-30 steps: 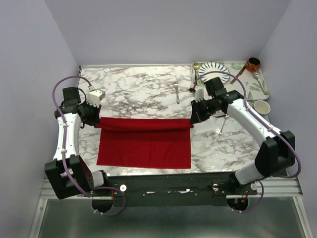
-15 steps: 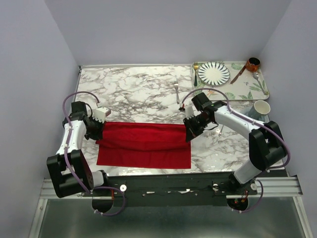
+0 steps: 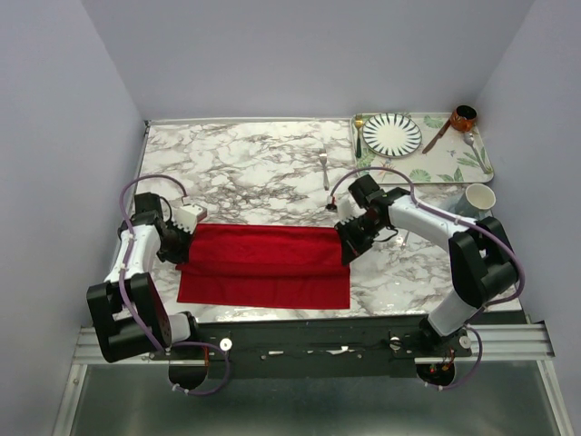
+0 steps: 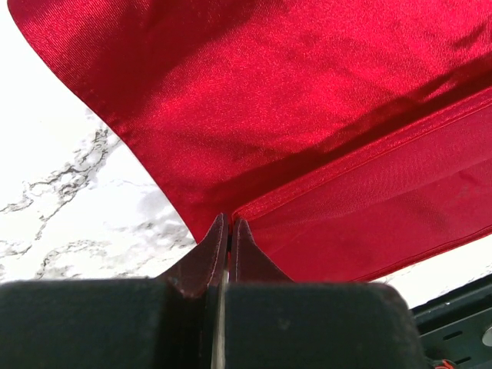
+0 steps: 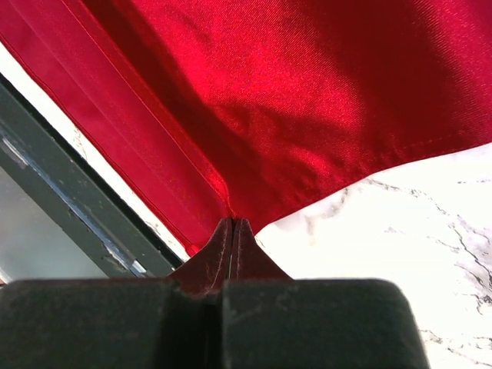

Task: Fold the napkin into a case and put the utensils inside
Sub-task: Fold and flatten the napkin at the center of the board.

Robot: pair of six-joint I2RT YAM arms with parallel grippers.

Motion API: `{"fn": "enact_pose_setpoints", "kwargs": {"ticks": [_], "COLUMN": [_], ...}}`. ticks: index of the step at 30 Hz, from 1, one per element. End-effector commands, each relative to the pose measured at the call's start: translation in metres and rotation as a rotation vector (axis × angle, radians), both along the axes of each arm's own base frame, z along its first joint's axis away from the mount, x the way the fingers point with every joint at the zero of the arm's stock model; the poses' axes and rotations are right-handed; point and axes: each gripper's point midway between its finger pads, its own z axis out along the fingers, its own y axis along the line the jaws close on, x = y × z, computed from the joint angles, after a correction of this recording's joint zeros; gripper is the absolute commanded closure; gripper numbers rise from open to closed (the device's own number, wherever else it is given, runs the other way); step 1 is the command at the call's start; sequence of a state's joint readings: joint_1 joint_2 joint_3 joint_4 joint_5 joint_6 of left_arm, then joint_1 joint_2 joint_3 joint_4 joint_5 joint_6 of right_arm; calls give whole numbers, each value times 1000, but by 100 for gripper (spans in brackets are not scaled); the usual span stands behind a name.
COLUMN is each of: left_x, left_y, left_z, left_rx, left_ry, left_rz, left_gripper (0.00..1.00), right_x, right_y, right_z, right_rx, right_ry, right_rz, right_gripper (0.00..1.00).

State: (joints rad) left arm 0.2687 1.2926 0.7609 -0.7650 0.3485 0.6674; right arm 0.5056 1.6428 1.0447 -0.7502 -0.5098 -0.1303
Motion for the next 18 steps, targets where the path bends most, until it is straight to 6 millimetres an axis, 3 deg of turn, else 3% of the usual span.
{"fn": "enact_pose_setpoints", "kwargs": {"ticks": [1,6,8,9,10,12,13,15,18], "left_x": [-6,-13,-17,-22,-23,-27,-25,-21,-10], "left_y": [5,3,-2,-4,-6,-8,-9,-12,-15], "left_z": [2,2,5,9,12,21,27,39,52], "left_rx": [36,38,25,17,20,21,22,22,1], "left_ry": [-16,-13,-20,-20,-34,-59,-79,-128,-174], "left_rz": [-24,-58,-112,-127,-157,-179,-184,-202,-203], "left_gripper": [100,100,88,81,65,55,46,39,36], "right_x": [-3,-21,-25,-29,-29,-32,-30,-22,-12], "right_y": [-3,4,4,3,4,3,2,5,15], "right_z": [0,-1,0,2,6,14,18,31,44], "right_rx": [-31,-35,-37,-39,-33,-33,-30,-16,12], "right_ry": [-35,3,5,22,19,26,12,-38,-64], "right_rz": [62,139,165,173,187,199,205,208,200], "right_gripper": [99,99,94,89,79,73,63,54,52]}}
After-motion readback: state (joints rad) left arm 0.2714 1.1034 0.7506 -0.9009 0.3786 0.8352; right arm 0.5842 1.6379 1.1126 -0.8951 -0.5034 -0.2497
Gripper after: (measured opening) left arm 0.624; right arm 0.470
